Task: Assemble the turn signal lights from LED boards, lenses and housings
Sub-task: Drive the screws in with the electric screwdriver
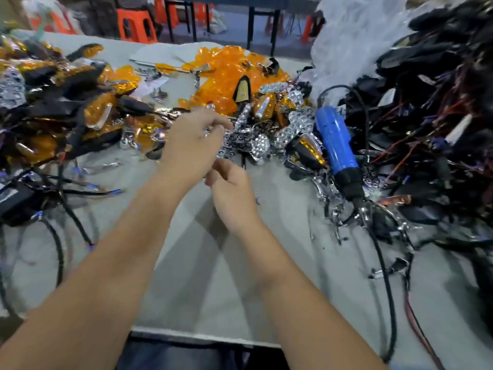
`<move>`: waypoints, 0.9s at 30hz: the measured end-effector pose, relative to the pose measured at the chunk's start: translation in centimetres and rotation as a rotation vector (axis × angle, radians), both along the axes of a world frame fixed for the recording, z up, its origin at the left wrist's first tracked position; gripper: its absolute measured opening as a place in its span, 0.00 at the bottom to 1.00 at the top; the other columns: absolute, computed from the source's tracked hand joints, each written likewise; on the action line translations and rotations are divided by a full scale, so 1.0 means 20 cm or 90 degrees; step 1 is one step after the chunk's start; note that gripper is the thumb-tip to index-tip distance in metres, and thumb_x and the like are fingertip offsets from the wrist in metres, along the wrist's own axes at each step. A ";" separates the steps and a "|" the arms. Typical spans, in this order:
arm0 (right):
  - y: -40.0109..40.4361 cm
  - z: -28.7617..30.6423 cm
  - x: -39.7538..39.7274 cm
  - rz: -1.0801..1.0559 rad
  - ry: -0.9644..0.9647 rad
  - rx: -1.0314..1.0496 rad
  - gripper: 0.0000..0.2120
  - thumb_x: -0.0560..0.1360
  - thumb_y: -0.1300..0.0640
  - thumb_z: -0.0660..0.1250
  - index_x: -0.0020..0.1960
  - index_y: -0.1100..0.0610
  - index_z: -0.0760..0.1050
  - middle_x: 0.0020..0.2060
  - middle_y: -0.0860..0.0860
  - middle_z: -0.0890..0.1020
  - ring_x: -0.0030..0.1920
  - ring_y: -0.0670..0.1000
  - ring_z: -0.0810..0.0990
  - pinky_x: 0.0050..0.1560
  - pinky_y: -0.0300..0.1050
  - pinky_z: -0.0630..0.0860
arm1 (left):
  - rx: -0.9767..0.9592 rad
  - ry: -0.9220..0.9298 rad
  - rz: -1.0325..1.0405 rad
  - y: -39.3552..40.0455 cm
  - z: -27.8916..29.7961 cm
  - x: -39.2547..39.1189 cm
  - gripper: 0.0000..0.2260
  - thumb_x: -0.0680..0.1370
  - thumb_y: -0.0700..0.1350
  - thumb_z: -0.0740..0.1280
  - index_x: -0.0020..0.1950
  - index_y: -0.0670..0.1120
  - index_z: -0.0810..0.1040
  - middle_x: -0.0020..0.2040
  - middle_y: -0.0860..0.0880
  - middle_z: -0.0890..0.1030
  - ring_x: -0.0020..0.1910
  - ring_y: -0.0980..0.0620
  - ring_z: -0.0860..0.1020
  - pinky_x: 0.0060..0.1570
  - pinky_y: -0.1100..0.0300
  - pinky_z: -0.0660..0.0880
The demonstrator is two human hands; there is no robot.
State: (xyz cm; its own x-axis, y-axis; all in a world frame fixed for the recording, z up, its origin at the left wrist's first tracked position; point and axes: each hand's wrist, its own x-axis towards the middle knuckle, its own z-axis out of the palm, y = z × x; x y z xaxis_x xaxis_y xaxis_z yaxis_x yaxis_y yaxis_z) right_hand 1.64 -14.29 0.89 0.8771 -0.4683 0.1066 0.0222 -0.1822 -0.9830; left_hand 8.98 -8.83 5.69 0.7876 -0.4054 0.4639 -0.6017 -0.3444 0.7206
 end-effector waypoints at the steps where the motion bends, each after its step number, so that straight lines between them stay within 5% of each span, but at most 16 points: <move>1: -0.06 0.02 -0.04 -0.021 -0.009 -0.015 0.07 0.72 0.57 0.60 0.37 0.52 0.75 0.32 0.48 0.79 0.37 0.46 0.74 0.40 0.46 0.69 | -0.025 0.042 -0.030 -0.08 -0.04 -0.07 0.12 0.79 0.37 0.62 0.49 0.50 0.83 0.49 0.56 0.80 0.45 0.74 0.73 0.46 0.80 0.65; 5: -0.35 0.11 -0.24 -0.129 0.009 -0.200 0.08 0.71 0.57 0.60 0.35 0.51 0.73 0.30 0.45 0.77 0.33 0.45 0.74 0.35 0.49 0.71 | -0.155 0.145 -0.099 -0.33 -0.14 -0.25 0.13 0.79 0.37 0.60 0.47 0.53 0.80 0.45 0.60 0.80 0.45 0.69 0.76 0.49 0.72 0.71; 8: -0.55 0.16 -0.37 -0.272 0.035 -0.298 0.10 0.77 0.58 0.62 0.44 0.52 0.82 0.41 0.50 0.82 0.43 0.50 0.78 0.45 0.49 0.74 | -0.175 0.171 -0.202 -0.46 -0.17 -0.37 0.13 0.77 0.39 0.59 0.48 0.54 0.79 0.46 0.59 0.81 0.47 0.66 0.78 0.51 0.69 0.72; 13: -0.82 0.16 -0.54 -0.484 0.158 -0.392 0.12 0.77 0.59 0.61 0.53 0.54 0.82 0.52 0.55 0.81 0.55 0.58 0.76 0.58 0.54 0.72 | -0.108 0.149 -0.280 -0.62 -0.27 -0.48 0.13 0.79 0.35 0.62 0.52 0.51 0.80 0.48 0.58 0.80 0.47 0.63 0.77 0.49 0.70 0.70; 18: -0.99 0.13 -0.57 -0.474 0.335 -0.379 0.21 0.78 0.53 0.61 0.71 0.44 0.70 0.62 0.55 0.72 0.63 0.60 0.66 0.66 0.53 0.64 | -0.072 0.195 -0.261 -0.64 -0.35 -0.47 0.13 0.80 0.36 0.62 0.51 0.54 0.79 0.51 0.58 0.80 0.50 0.62 0.76 0.55 0.65 0.72; 22: -1.08 0.12 -0.50 -0.414 0.453 -0.306 0.23 0.80 0.50 0.58 0.75 0.46 0.65 0.72 0.56 0.67 0.72 0.61 0.60 0.71 0.58 0.55 | -0.133 0.313 -0.210 -0.62 -0.37 -0.43 0.14 0.80 0.38 0.62 0.48 0.57 0.82 0.47 0.59 0.83 0.48 0.63 0.79 0.49 0.64 0.73; 25: -1.09 0.12 -0.46 -0.464 0.368 -0.323 0.19 0.83 0.53 0.57 0.72 0.51 0.70 0.71 0.51 0.70 0.72 0.57 0.62 0.70 0.58 0.55 | -0.189 0.392 -0.198 -0.62 -0.37 -0.40 0.16 0.80 0.35 0.61 0.45 0.54 0.82 0.42 0.57 0.84 0.44 0.62 0.80 0.48 0.63 0.74; 27: -1.07 0.13 -0.44 -0.548 0.196 -0.308 0.14 0.83 0.56 0.58 0.66 0.54 0.76 0.65 0.50 0.75 0.67 0.54 0.71 0.70 0.55 0.62 | -0.195 0.404 -0.203 -0.61 -0.36 -0.40 0.16 0.80 0.35 0.61 0.44 0.53 0.83 0.42 0.55 0.84 0.43 0.61 0.80 0.46 0.65 0.74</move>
State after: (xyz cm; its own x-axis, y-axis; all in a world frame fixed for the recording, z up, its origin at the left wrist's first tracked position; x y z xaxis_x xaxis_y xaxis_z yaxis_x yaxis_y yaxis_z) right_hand -7.16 -35.71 3.56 0.2859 -0.9169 0.2784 -0.5427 -0.3943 -0.7416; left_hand 0.91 -21.07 -1.54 0.8072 -0.5833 0.0900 -0.0780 0.0458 0.9959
